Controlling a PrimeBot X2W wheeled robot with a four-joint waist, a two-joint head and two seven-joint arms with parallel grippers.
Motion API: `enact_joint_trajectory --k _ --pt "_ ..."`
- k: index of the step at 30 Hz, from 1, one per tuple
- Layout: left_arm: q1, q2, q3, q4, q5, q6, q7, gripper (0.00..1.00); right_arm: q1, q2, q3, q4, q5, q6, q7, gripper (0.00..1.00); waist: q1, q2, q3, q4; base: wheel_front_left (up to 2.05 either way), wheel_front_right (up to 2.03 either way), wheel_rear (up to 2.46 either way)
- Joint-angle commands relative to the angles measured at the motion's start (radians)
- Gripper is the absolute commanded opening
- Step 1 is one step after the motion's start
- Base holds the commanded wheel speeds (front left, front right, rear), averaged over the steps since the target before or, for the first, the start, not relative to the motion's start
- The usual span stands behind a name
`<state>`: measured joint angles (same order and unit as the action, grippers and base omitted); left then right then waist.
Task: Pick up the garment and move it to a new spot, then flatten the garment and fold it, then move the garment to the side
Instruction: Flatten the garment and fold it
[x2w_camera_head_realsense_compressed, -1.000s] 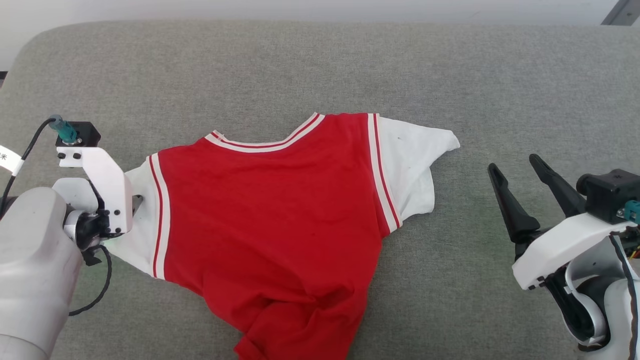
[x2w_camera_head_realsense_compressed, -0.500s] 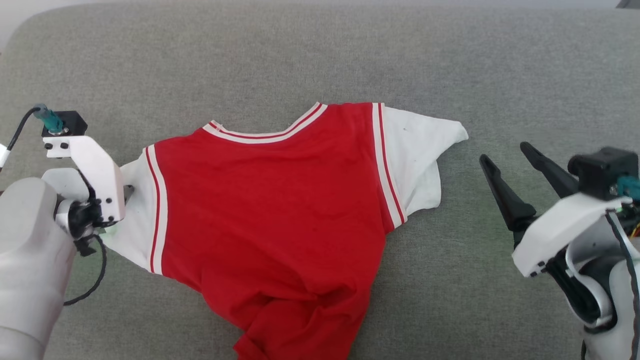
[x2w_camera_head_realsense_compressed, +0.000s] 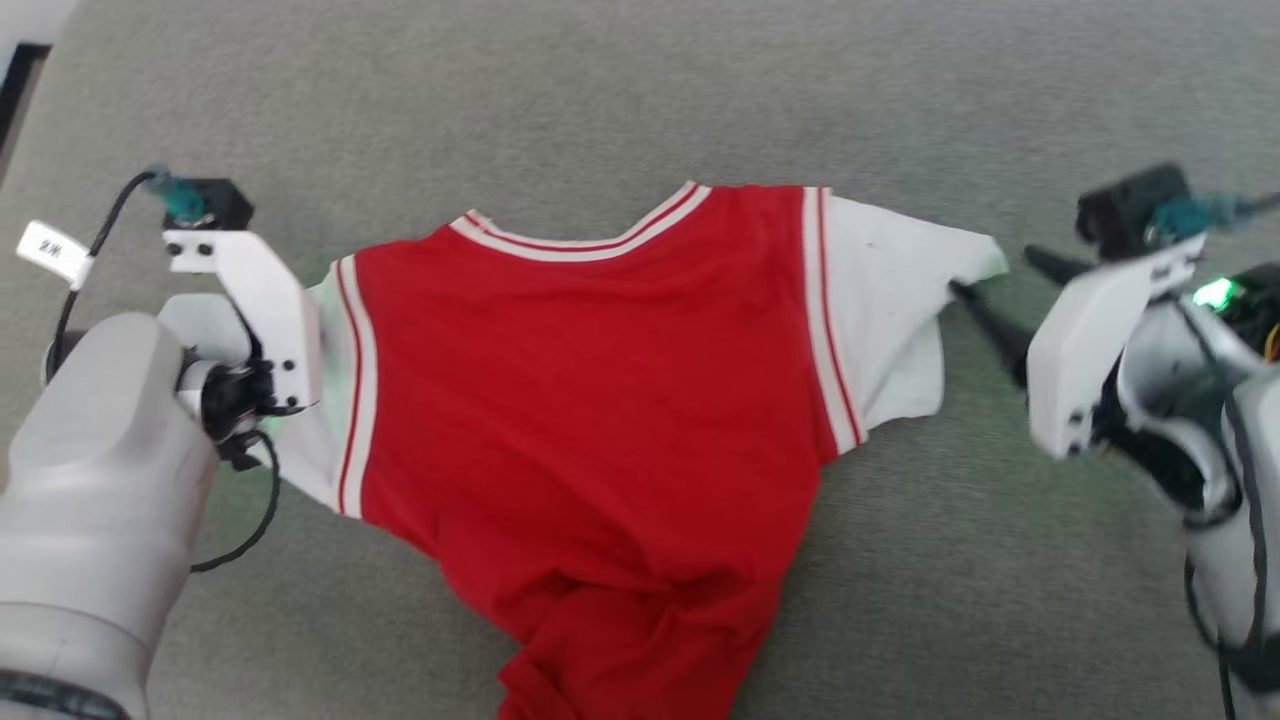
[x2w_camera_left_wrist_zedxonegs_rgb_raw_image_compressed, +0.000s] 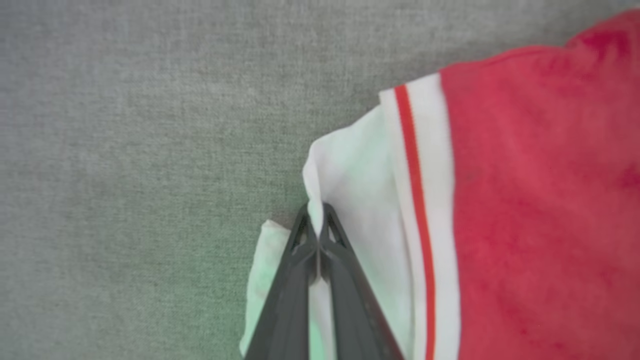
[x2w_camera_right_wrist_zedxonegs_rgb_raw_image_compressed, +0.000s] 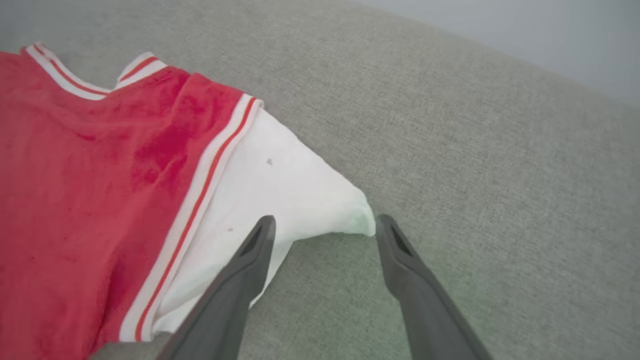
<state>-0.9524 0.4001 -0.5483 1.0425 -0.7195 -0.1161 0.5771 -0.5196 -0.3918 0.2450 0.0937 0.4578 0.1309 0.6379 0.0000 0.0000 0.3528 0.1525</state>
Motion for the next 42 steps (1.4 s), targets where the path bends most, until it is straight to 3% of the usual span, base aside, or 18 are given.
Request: enact_joint_trajectory --k 1,9,15,16,17,30,38,42 --pt "0.012 -0.02 -0.012 0.009 0.012 -0.008 -0.002 0.0 -0.022 -0.004 0.002 0.017 0.007 0.0 0.015 1.0 0.0 0.0 0.014 0.018 0.0 0.0 0.0" --pt "-0.03 -0.054 -0.049 0.011 -0.002 -0.014 -0.029 0.0 -0.186 -0.034 0.138 0.212 0.031 0.0 0.164 1.0 0.0 0.0 0.044 0.06 0.0 0.0 0.0" --pt "-0.04 -0.061 -0.076 0.008 -0.029 -0.014 -0.04 0.0 -0.219 -0.034 0.322 0.351 0.121 0.002 0.291 1.0 0.0 0.0 0.055 0.067 0.0 0.0 0.0" --pt "-0.041 -0.059 -0.08 0.008 -0.034 -0.014 -0.042 0.0 -0.22 -0.039 0.354 0.361 0.142 0.003 0.309 0.45 0.0 0.0 0.055 0.067 0.0 0.0 0.0" --pt "-0.043 -0.059 -0.083 0.008 -0.042 -0.014 -0.043 0.0 -0.225 -0.047 0.37 0.369 0.159 0.003 0.316 0.0 0.0 0.0 0.055 0.067 0.0 0.0 0.0" --pt "-0.155 0.021 -0.084 -0.051 -0.106 -0.015 -0.035 0.0 -0.345 -0.117 0.213 0.287 0.314 0.0 0.176 0.0 0.0 0.0 -0.038 0.013 0.0 0.0 0.0" --pt "-0.247 0.067 -0.096 -0.147 -0.113 -0.015 0.004 0.0 -0.386 -0.135 0.115 0.218 0.328 0.0 0.162 0.0 0.0 0.0 -0.144 -0.031 0.0 0.0 0.0" --pt "-0.284 0.077 -0.097 -0.187 -0.116 -0.015 0.023 0.0 -0.422 -0.112 0.075 0.207 0.313 0.0 0.155 0.0 0.0 0.0 -0.184 -0.054 0.0 0.0 0.0"
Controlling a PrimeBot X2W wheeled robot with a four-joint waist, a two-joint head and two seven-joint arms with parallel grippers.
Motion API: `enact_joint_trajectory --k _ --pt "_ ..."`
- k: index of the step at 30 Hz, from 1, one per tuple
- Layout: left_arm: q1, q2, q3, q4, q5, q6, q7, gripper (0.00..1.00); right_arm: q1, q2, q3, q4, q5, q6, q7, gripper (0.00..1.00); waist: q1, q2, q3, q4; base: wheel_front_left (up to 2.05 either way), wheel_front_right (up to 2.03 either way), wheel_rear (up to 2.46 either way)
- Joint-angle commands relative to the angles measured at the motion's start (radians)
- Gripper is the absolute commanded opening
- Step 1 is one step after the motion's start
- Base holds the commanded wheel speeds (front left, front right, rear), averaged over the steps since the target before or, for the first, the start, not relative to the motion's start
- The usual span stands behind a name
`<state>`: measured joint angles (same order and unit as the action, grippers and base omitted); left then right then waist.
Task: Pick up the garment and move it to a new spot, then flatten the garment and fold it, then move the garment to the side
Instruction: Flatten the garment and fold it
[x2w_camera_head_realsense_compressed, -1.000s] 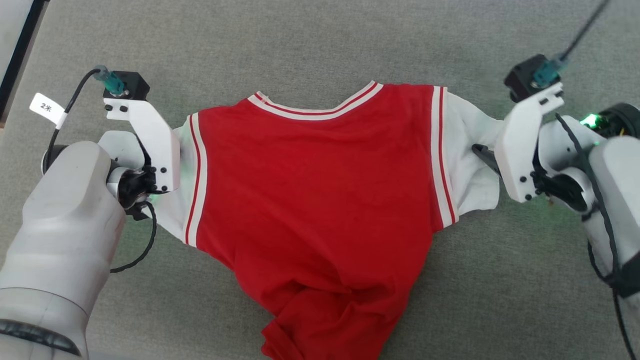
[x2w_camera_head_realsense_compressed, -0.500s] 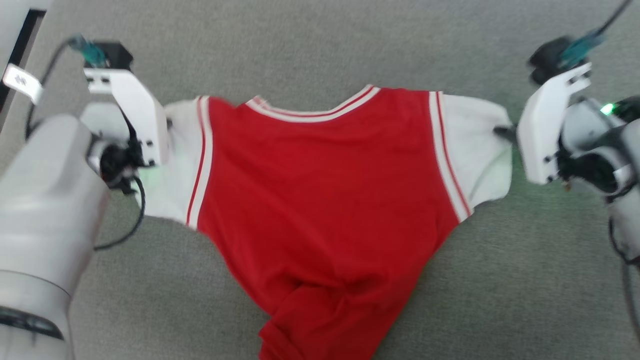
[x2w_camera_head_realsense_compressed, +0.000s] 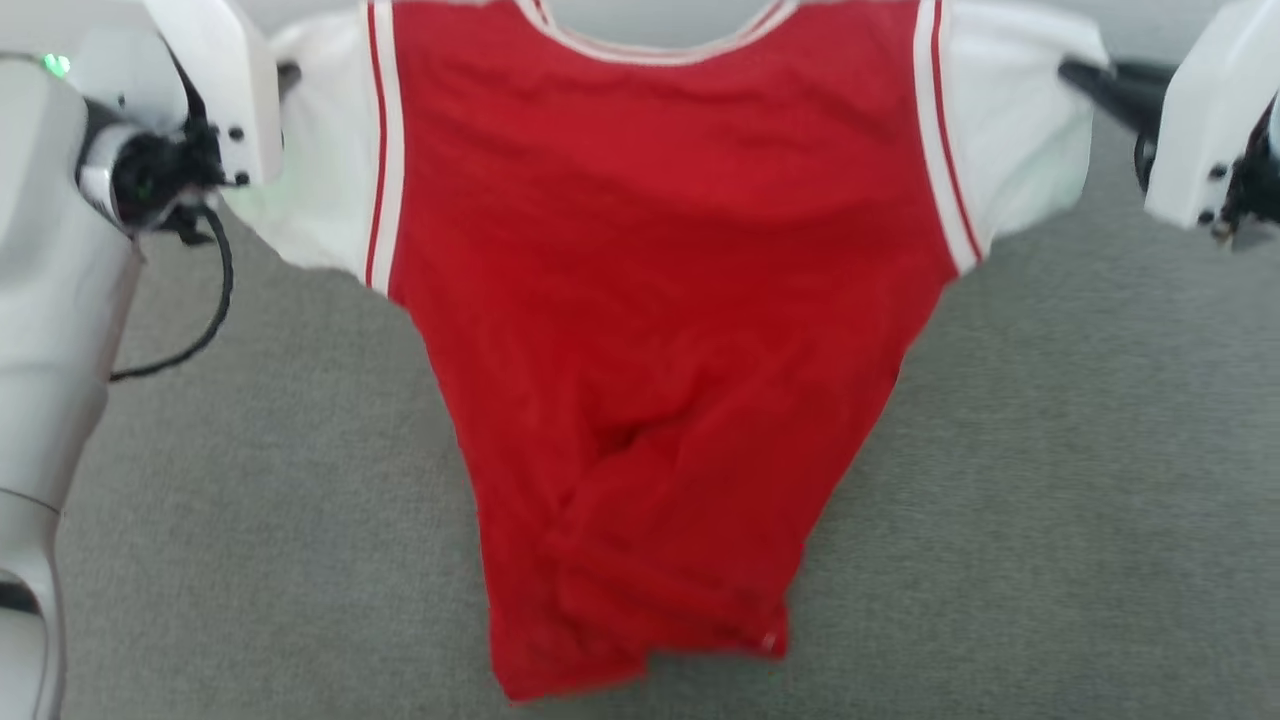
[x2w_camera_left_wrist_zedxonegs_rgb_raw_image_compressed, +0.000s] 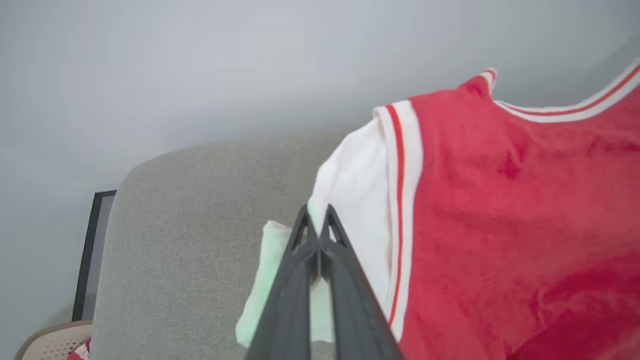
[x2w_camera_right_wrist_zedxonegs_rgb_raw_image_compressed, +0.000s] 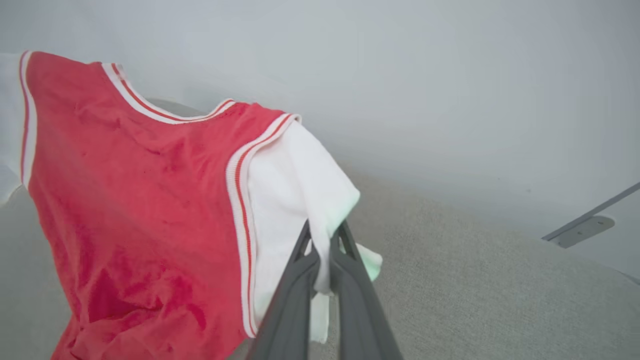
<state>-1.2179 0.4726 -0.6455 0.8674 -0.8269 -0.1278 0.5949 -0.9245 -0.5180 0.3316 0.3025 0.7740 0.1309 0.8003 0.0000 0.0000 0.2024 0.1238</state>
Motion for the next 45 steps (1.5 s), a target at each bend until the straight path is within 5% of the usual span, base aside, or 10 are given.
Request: enact_joint_trajectory --k 1,24,34,45 --pt "-0.029 0.009 0.002 -0.02 -0.01 -0.003 0.009 0.0 -0.029 0.021 -0.021 -0.005 -0.01 0.0 -0.011 0.0 0.0 0.0 -0.043 -0.031 0.0 0.0 0.0" --pt "-0.214 0.014 0.055 -0.075 -0.015 0.034 -0.03 0.0 -0.343 0.136 -0.09 0.156 -0.197 0.0 -0.175 0.0 0.0 0.0 -0.071 -0.101 0.0 0.0 0.0" --pt "-0.363 -0.033 0.057 -0.012 0.059 0.049 -0.241 0.0 -0.54 0.199 -0.068 0.378 -0.37 0.0 -0.444 0.0 0.0 0.0 0.093 -0.122 0.0 0.0 0.0" --pt "-0.572 -0.079 0.033 0.058 0.194 0.037 -0.671 0.0 -0.767 0.244 -0.09 0.606 -0.677 0.0 -0.934 0.0 0.0 0.0 0.267 -0.114 0.0 0.0 0.0"
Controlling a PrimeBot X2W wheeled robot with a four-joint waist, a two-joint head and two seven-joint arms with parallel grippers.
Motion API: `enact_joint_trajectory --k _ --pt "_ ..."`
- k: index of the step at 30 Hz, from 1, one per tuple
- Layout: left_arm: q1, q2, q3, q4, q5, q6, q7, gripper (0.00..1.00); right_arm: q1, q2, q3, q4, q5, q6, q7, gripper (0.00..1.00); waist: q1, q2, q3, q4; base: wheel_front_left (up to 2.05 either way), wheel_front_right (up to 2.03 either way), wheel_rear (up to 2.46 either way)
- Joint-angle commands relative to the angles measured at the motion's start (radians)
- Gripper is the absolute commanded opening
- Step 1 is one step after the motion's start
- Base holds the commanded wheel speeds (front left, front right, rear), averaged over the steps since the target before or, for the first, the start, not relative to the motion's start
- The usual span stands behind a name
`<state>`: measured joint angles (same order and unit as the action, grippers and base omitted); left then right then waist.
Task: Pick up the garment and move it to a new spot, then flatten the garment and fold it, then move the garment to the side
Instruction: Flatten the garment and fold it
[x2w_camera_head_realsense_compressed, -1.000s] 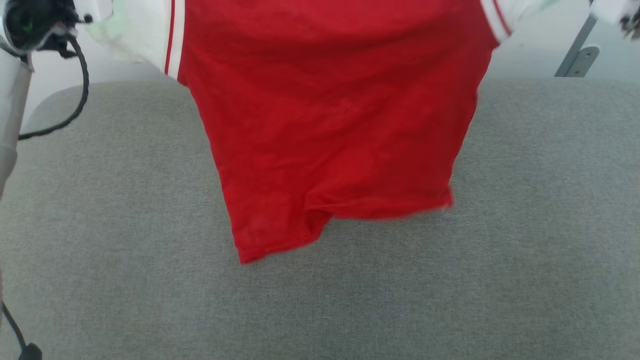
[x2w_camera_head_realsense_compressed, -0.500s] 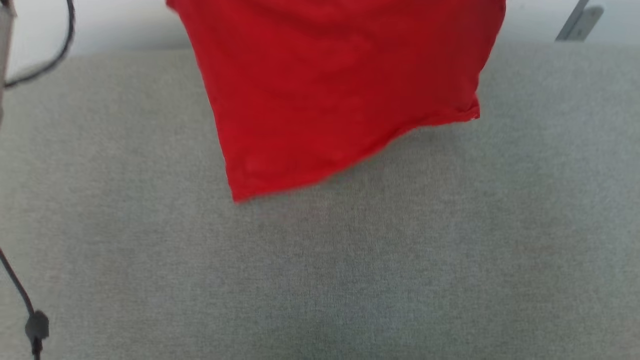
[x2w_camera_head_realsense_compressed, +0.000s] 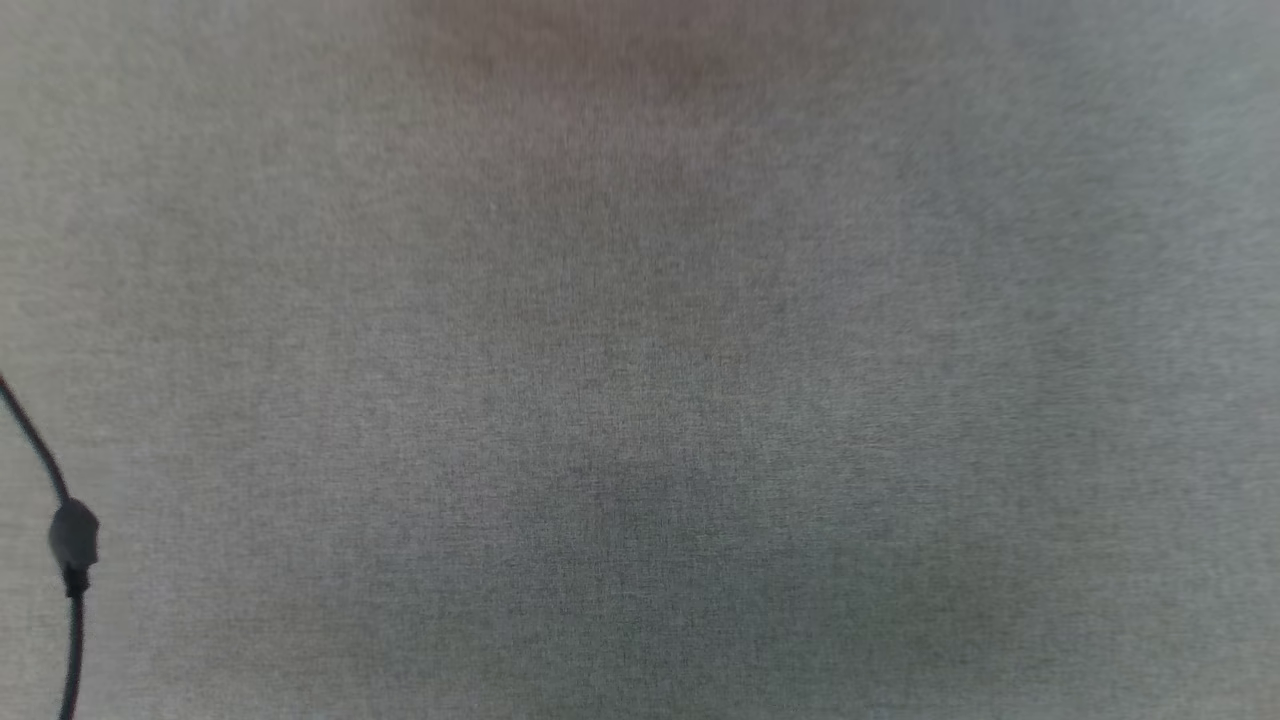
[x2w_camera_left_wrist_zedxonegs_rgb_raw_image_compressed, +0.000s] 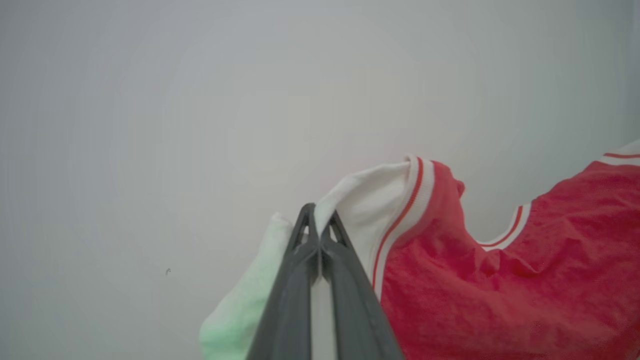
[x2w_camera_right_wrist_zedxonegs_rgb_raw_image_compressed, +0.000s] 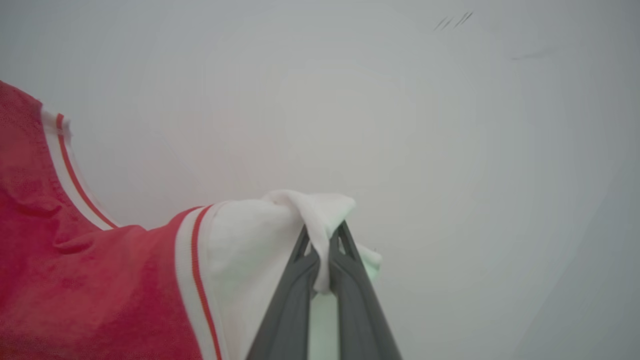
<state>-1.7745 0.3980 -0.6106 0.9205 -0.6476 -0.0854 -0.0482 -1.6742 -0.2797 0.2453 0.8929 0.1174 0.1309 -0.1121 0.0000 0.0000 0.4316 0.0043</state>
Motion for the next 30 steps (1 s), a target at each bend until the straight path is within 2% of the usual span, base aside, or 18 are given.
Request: enact_joint_trajectory --k 1,4,8,11,15,18,22,30 --pt "-0.015 -0.004 -0.001 0.005 0.015 -0.006 -0.028 0.0 -0.017 0.006 -0.004 0.015 -0.02 0.0 -0.021 0.0 0.0 0.0 0.038 0.005 0.0 0.0 0.0" --pt "-0.023 -0.012 -0.012 0.041 0.026 -0.018 -0.125 0.0 -0.026 0.023 -0.003 0.082 -0.076 0.0 -0.09 0.0 0.0 0.0 0.059 0.015 0.0 0.0 0.0" --pt "0.018 -0.024 -0.04 0.098 0.036 -0.032 -0.176 0.0 -0.006 0.045 0.018 0.168 -0.071 0.0 -0.11 0.0 0.0 0.0 0.062 0.027 0.0 0.0 0.0" --pt "0.07 -0.029 -0.071 0.139 0.021 -0.042 -0.162 0.0 0.029 0.067 0.04 0.226 -0.007 0.0 -0.097 0.0 0.0 0.0 0.051 0.033 0.0 0.0 0.0" --pt "0.156 -0.034 -0.119 0.125 -0.052 -0.044 -0.072 0.0 0.086 0.079 0.091 0.257 0.111 0.0 -0.053 0.0 0.0 0.0 0.026 0.045 0.0 0.0 0.0" --pt "0.245 -0.007 -0.163 0.079 -0.127 -0.045 0.021 0.0 0.149 0.063 0.156 0.228 0.197 0.0 -0.009 0.0 0.0 0.0 0.003 0.05 0.0 0.0 0.0" --pt "0.346 0.036 -0.204 0.009 -0.241 -0.045 0.176 0.0 0.255 0.035 0.24 0.141 0.34 0.0 0.102 0.0 0.0 0.0 -0.03 0.058 0.0 0.0 0.0" --pt "0.548 0.151 -0.259 -0.147 -0.377 -0.045 0.379 0.0 0.512 -0.099 0.351 -0.147 0.608 0.0 0.367 0.0 0.0 0.0 -0.09 0.06 0.0 0.0 0.0"
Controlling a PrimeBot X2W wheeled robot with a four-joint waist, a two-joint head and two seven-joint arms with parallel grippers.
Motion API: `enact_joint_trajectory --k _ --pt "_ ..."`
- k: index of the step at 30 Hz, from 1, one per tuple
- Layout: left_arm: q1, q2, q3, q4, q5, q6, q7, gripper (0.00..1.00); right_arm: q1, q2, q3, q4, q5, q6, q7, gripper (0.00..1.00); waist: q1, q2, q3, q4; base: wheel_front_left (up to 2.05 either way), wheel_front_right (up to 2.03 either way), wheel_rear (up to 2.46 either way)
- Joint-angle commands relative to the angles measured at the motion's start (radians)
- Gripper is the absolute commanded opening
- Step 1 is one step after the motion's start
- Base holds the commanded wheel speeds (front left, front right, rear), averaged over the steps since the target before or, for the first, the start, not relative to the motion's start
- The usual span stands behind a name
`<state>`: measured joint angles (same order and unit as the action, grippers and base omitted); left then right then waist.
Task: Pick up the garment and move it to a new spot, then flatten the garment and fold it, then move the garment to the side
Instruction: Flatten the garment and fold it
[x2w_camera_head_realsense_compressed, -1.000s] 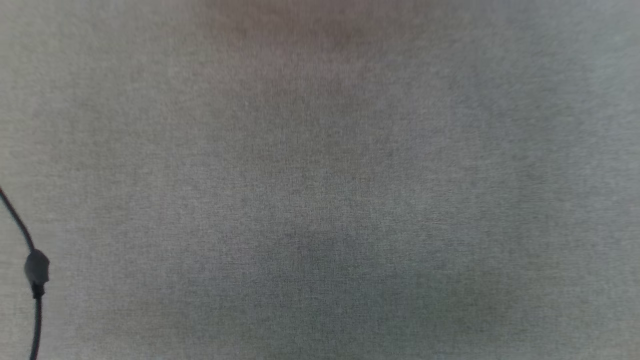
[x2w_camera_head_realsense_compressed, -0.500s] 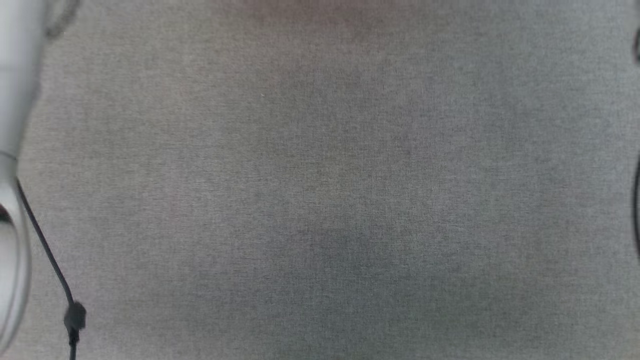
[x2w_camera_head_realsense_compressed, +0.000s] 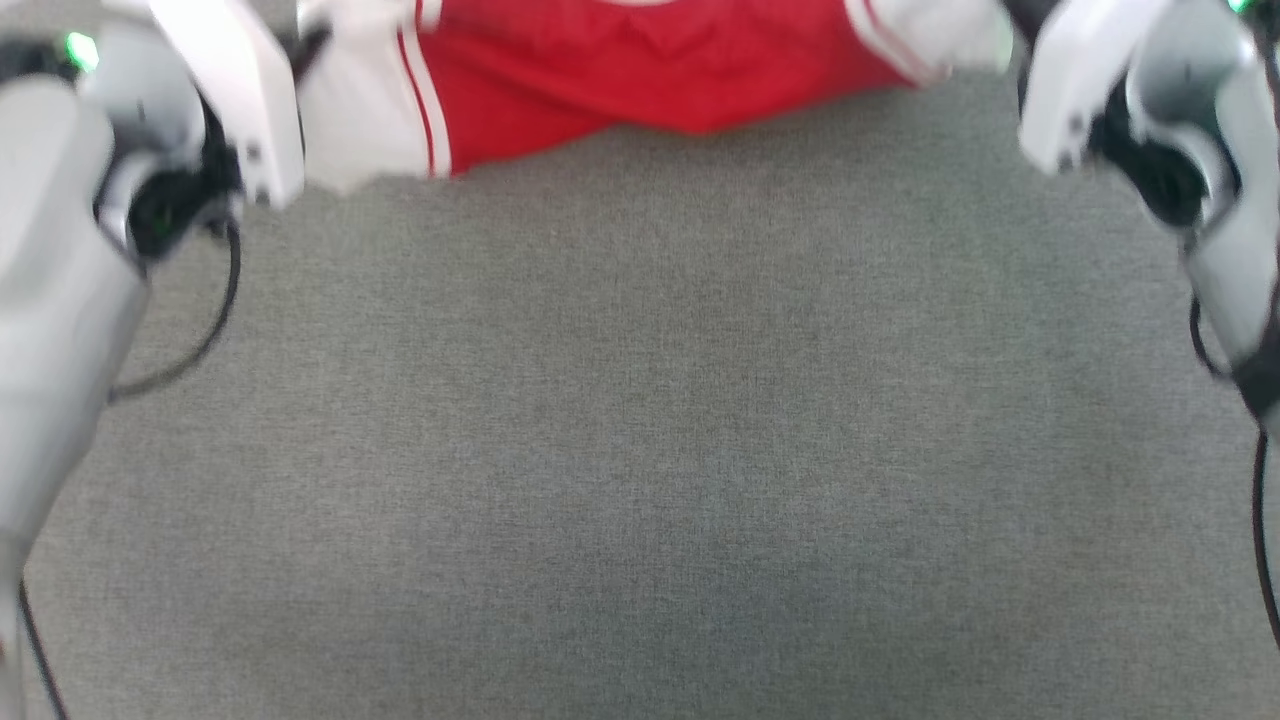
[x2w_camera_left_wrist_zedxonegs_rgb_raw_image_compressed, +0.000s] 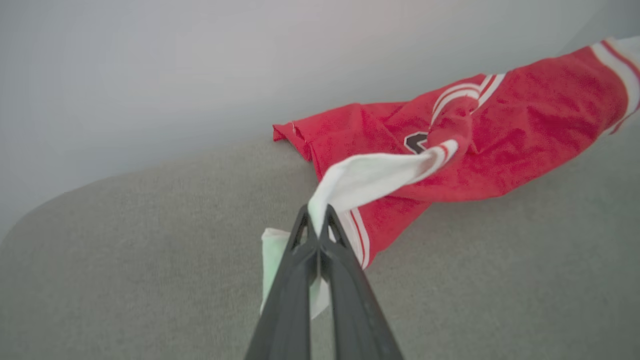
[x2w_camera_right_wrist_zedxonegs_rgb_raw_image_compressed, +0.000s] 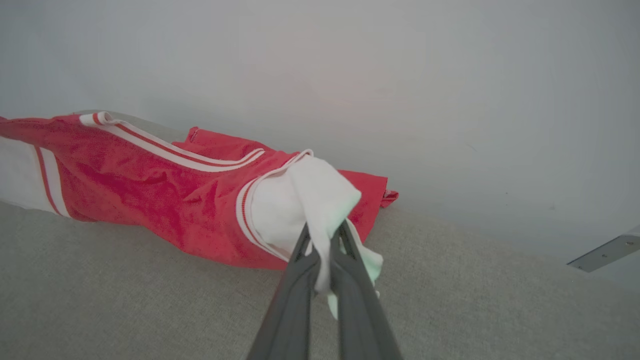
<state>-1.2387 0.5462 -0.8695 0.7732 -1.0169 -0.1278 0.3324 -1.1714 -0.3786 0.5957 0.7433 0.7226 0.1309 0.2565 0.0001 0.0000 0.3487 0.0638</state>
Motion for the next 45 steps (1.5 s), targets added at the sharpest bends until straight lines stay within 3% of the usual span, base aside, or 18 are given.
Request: enact_joint_trajectory --k 1,6,14,15,19,28,34,38,39,41,42,45 --pt "0.041 0.016 -0.004 -0.021 -0.023 -0.002 0.021 0.0 0.045 -0.02 0.005 -0.038 0.026 0.0 0.025 0.0 -0.0001 0.0 -0.014 0.001 0.0 0.0 0.0" --pt "0.185 0.094 -0.012 -0.195 -0.07 0.045 0.088 0.0 0.224 -0.121 0.008 -0.237 0.109 0.0 0.155 0.0 -0.0001 0.0 -0.037 0.002 0.0 0.0 0.0" --pt "0.468 0.269 -0.012 -0.587 -0.136 0.235 0.116 0.0 0.498 -0.247 -0.058 -0.522 0.154 0.0 0.309 0.0 -0.0001 0.0 -0.05 -0.002 0.0 0.0 0.0" --pt "0.468 0.269 -0.012 -0.587 -0.136 0.235 0.116 0.0 0.498 -0.247 -0.058 -0.522 0.154 0.0 0.309 0.0 -0.0001 0.0 -0.05 -0.002 0.0 0.0 0.0" --pt "0.601 0.341 -0.003 -0.744 -0.18 0.334 0.099 0.0 0.626 -0.28 -0.104 -0.634 0.174 0.0 0.389 0.0 -0.0001 0.0 -0.053 -0.005 0.0 0.0 0.0" --pt "0.851 0.469 0.007 -0.977 -0.284 0.507 0.063 0.0 0.924 -0.354 -0.193 -0.844 0.245 0.0 0.571 0.0 -0.0001 0.0 -0.069 -0.008 0.0 0.0 0.0" --pt "0.962 0.498 -0.001 -1.057 -0.32 0.568 0.017 0.0 1.093 -0.34 -0.273 -0.917 0.249 0.0 0.614 0.0 -0.0001 0.0 -0.074 -0.002 0.0 0.0 0.0" --pt "0.987 0.473 -0.002 -1.052 -0.322 0.559 -0.02 0.0 1.147 -0.291 -0.317 -0.905 0.176 0.0 0.587 0.0 -0.0001 0.0 -0.074 0.003 0.0 0.0 0.0" --pt "0.989 0.466 -0.003 -1.048 -0.322 0.554 -0.027 0.0 1.153 -0.276 -0.328 -0.896 0.156 0.0 0.582 0.12 -0.0001 0.0 -0.074 0.005 0.0 0.0 0.0" --pt "0.987 0.454 -0.004 -1.04 -0.317 0.545 -0.035 0.0 1.15 -0.256 -0.339 -0.896 0.111 0.0 0.577 0.82 -0.0001 0.0 -0.073 0.008 0.0 0.0 0.0" --pt "0.982 0.447 -0.004 -1.037 -0.312 0.54 -0.04 0.0 1.144 -0.243 -0.356 -0.9 0.102 0.0 0.574 1.0 -0.0001 0.0 -0.072 0.012 0.0 0.0 0.0" --pt "0.961 0.432 -0.004 -1.033 -0.301 0.53 -0.045 0.0 1.115 -0.224 -0.413 -0.943 0.069 0.0 0.568 1.0 -0.0001 0.0 -0.06 0.023 0.0 0.0 0.0"
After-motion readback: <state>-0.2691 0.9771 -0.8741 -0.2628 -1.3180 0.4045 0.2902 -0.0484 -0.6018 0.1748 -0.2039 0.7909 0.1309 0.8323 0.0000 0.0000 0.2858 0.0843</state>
